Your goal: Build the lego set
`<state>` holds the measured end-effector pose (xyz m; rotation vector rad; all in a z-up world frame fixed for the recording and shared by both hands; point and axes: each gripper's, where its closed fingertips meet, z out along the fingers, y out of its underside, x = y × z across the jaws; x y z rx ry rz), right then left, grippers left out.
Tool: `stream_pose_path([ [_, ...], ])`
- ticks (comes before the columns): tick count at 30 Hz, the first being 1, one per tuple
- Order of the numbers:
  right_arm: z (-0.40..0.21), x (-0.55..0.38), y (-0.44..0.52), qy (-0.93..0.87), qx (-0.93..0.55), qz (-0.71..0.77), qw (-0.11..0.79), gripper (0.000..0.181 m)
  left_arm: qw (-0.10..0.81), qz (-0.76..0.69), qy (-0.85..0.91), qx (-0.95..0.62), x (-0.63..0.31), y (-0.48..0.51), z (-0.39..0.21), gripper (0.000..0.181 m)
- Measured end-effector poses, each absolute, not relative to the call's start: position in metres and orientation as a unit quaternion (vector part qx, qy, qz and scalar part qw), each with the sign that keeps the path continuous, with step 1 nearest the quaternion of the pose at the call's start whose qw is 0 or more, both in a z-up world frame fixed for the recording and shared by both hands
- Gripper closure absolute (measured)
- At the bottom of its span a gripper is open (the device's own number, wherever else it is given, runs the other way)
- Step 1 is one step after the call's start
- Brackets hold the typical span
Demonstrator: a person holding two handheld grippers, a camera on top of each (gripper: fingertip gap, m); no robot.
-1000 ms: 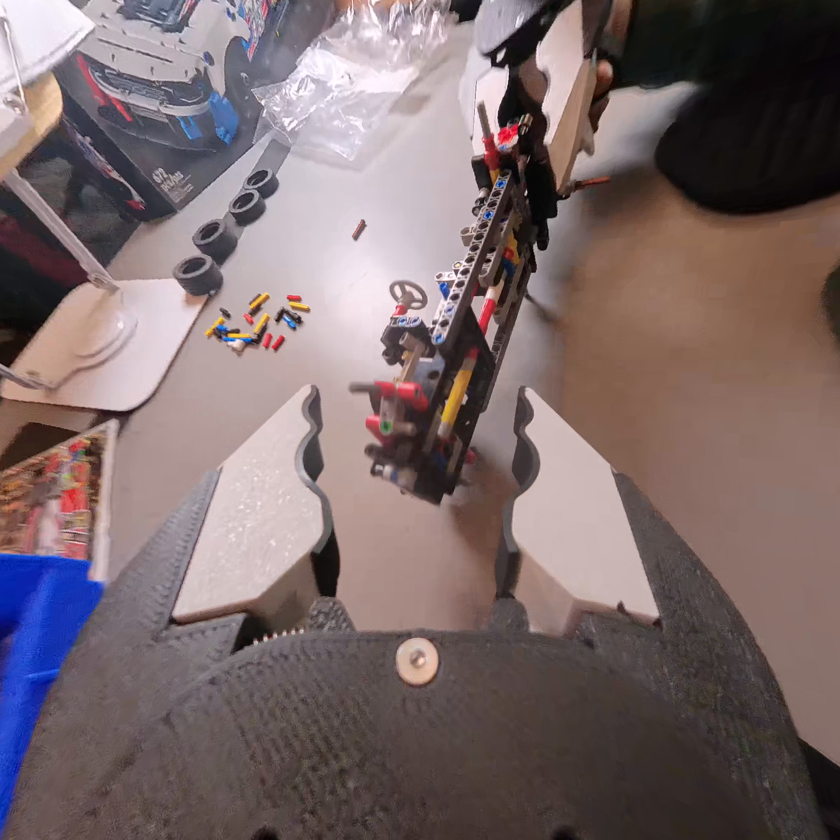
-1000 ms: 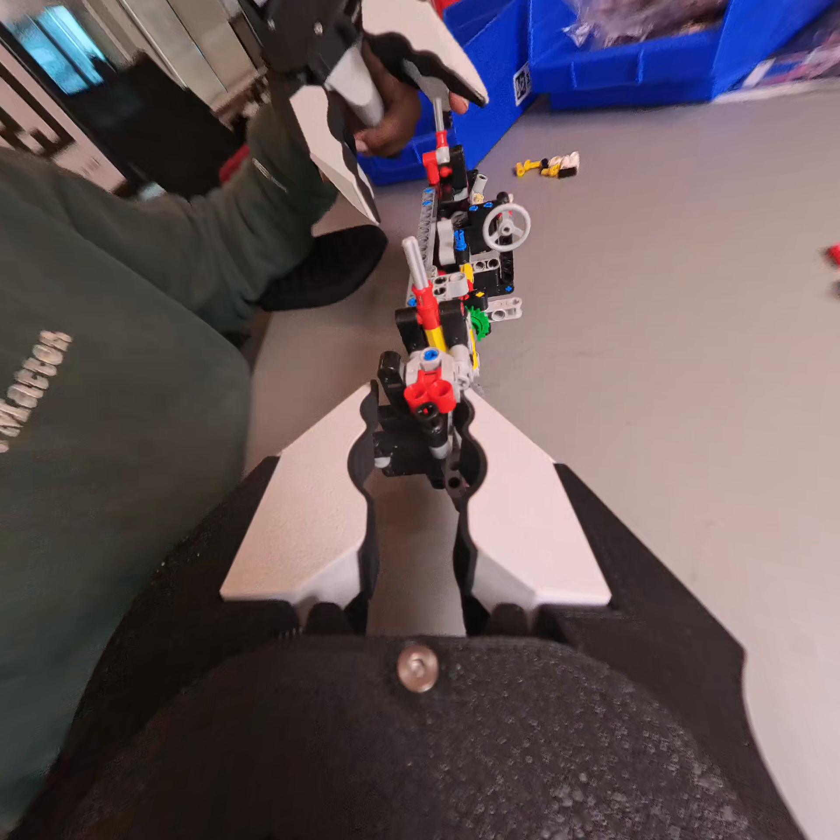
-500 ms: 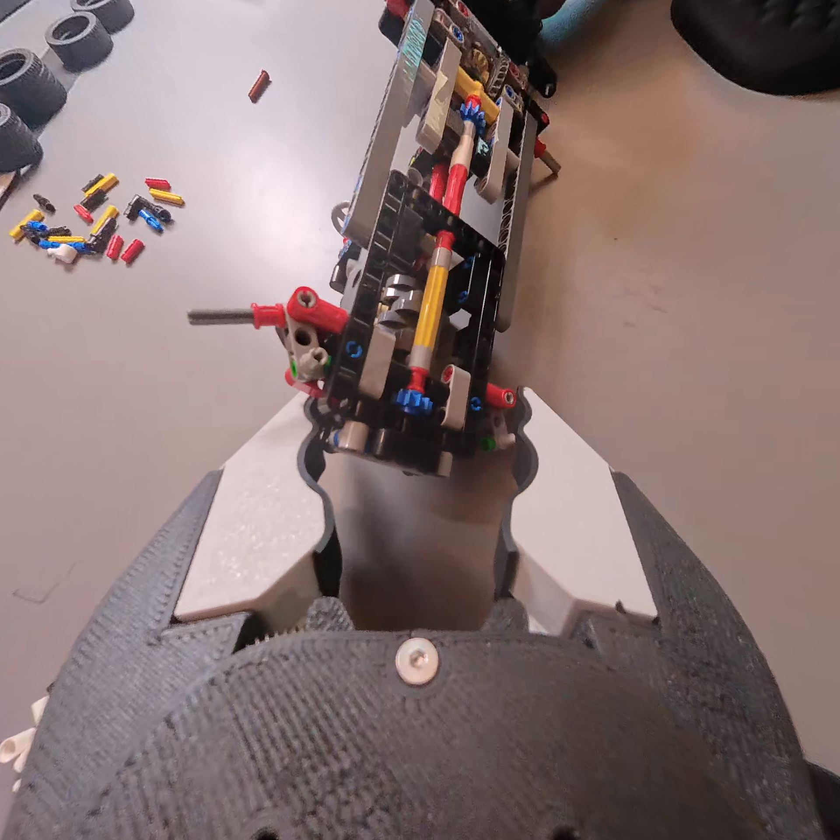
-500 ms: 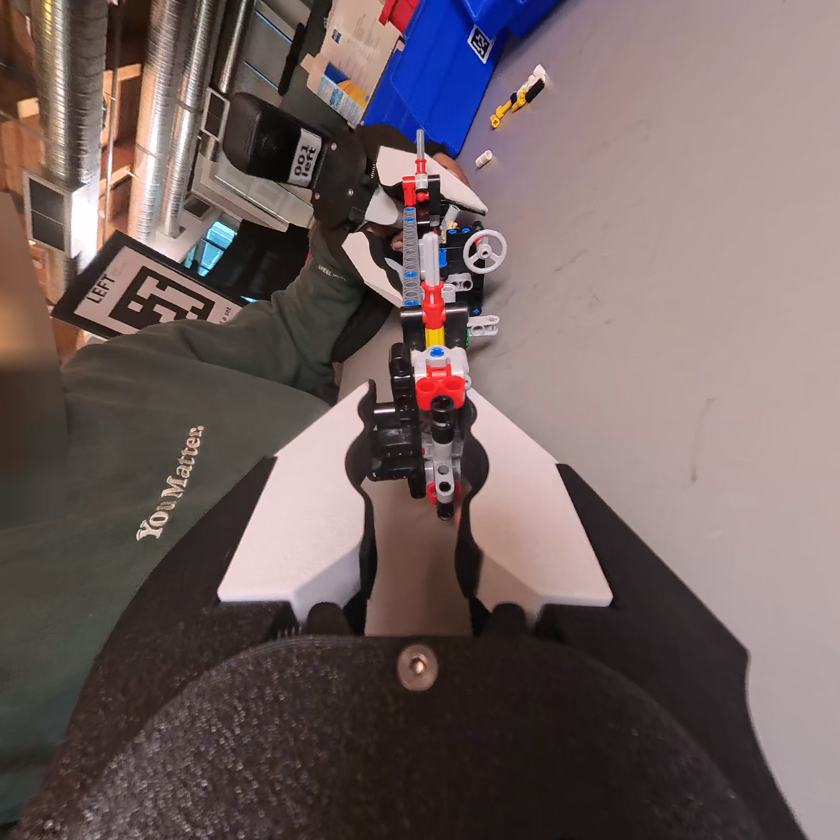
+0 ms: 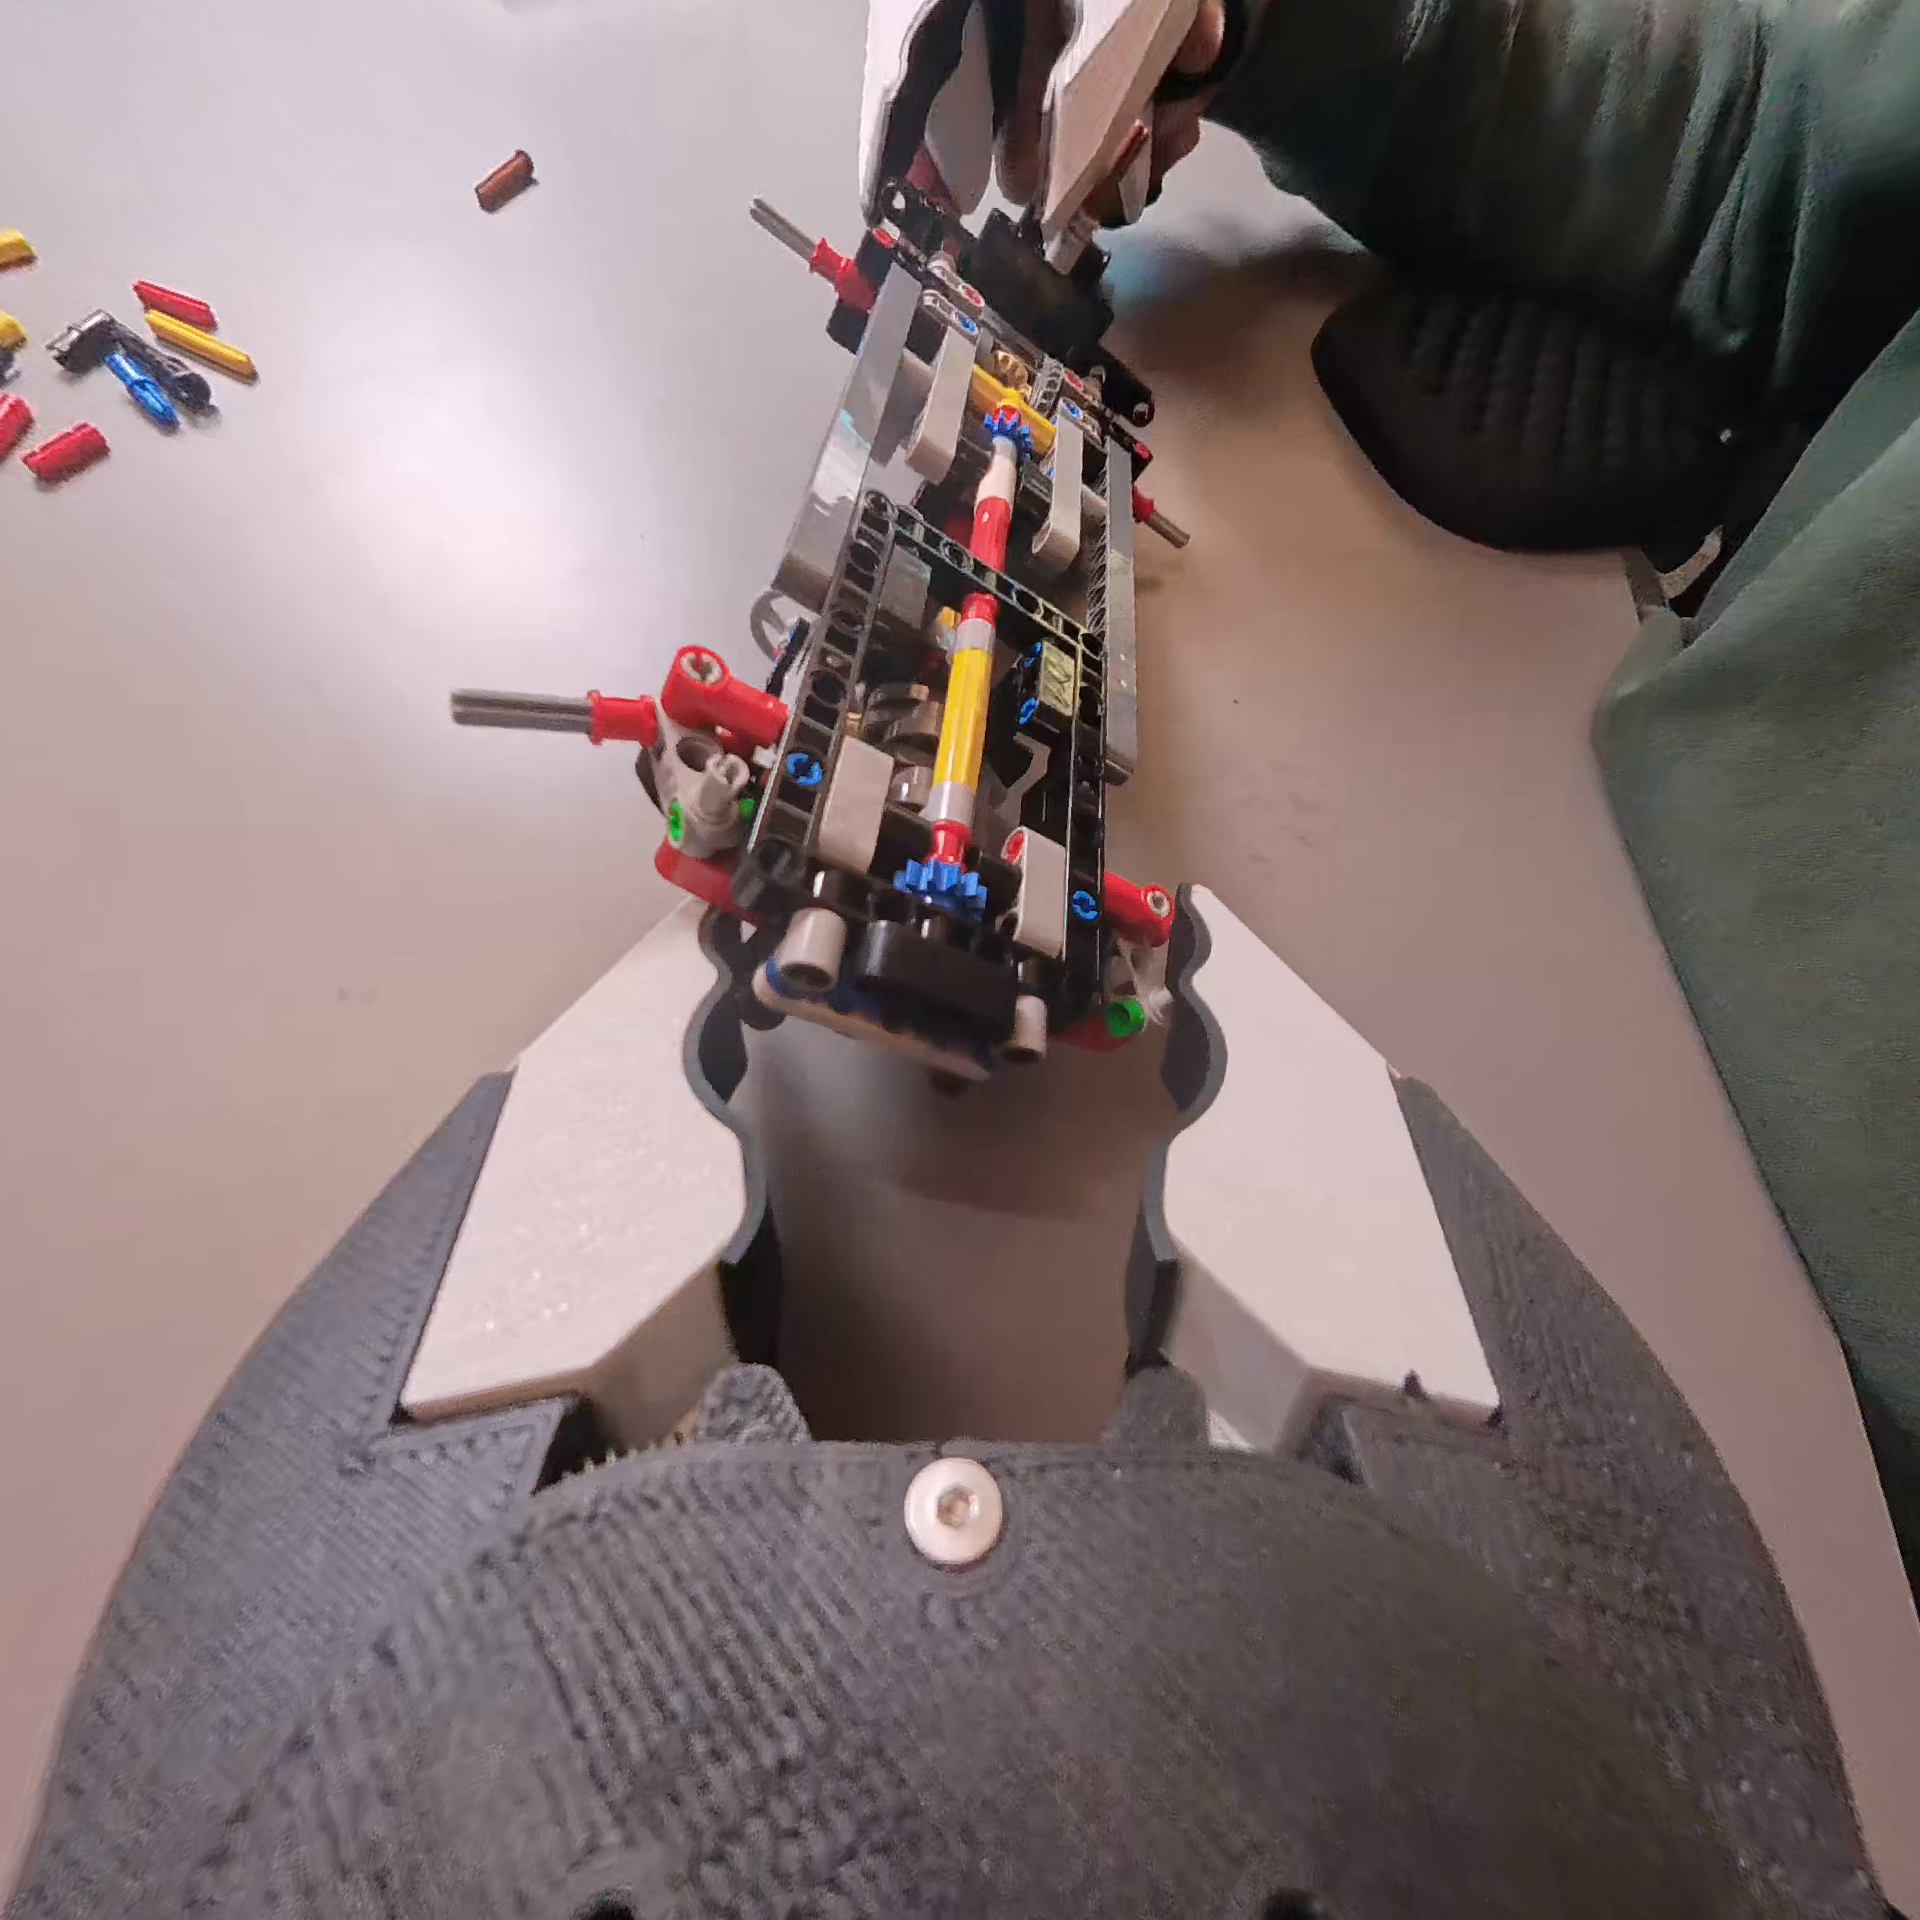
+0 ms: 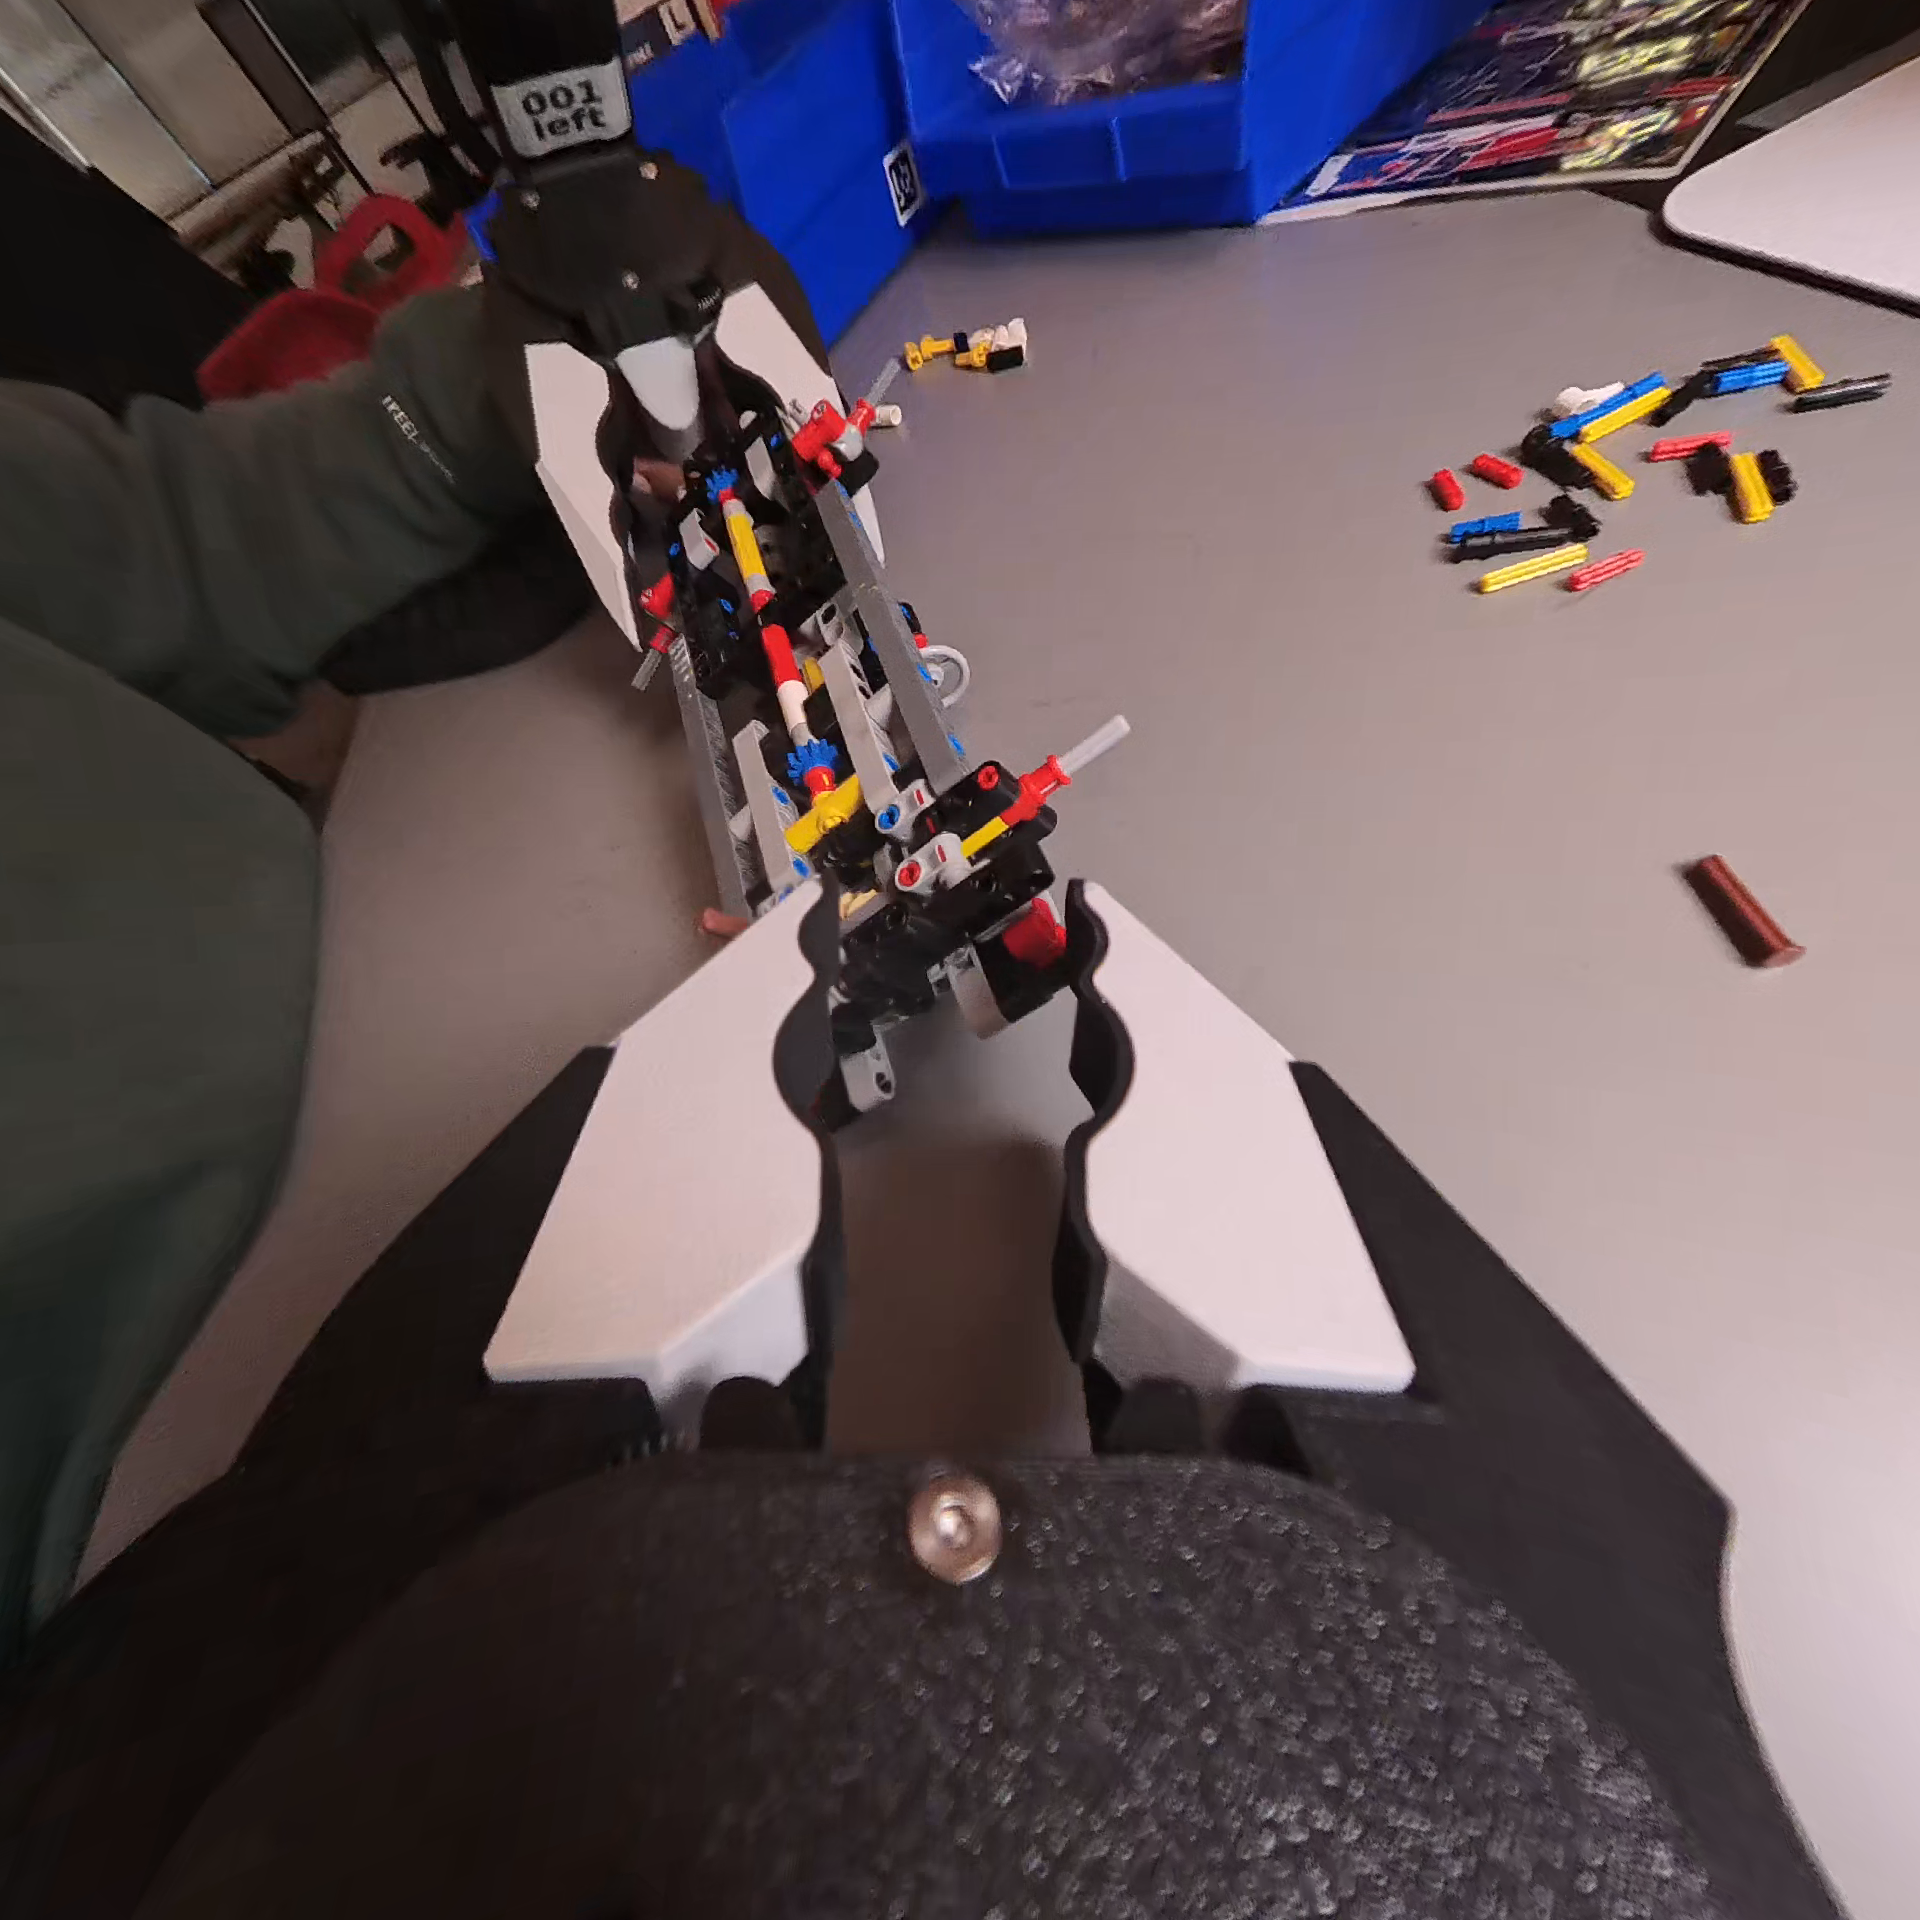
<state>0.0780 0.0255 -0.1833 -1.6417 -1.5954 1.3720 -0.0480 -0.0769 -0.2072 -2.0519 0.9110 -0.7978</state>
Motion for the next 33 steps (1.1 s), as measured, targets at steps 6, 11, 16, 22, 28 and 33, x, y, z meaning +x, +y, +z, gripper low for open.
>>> stream_pose_path([
  [6, -0.186, 0.077, 0.031, -0.567, -0.608, 0.502, 0.235, 0.144, 0.389, -0.323, 0.323, -0.800, -0.051, -0.070, -0.200, 0.095],
  [11, -0.179, 0.078, 0.039, -0.574, -0.592, 0.486, 0.291, 0.144, 0.437, -0.301, 0.312, -0.788, -0.063, -0.063, -0.184, 0.095],
  [16, -0.166, 0.075, 0.052, -0.562, -0.572, 0.463, 0.378, 0.141, 0.530, -0.217, 0.291, -0.767, -0.080, -0.046, -0.160, 0.098],
  [22, -0.159, 0.074, 0.051, -0.558, -0.555, 0.465, 0.405, 0.141, 0.565, -0.187, 0.271, -0.757, -0.087, -0.039, -0.153, 0.100],
  [28, -0.160, 0.072, 0.051, -0.571, -0.543, 0.438, 0.433, 0.141, 0.584, -0.150, 0.257, -0.755, -0.101, -0.036, -0.145, 0.102],
  [33, -0.147, 0.075, 0.083, -0.516, -0.569, 0.364, 0.527, 0.136, 0.608, -0.008, 0.159, -0.778, -0.152, -0.019, -0.139, 0.113],
])
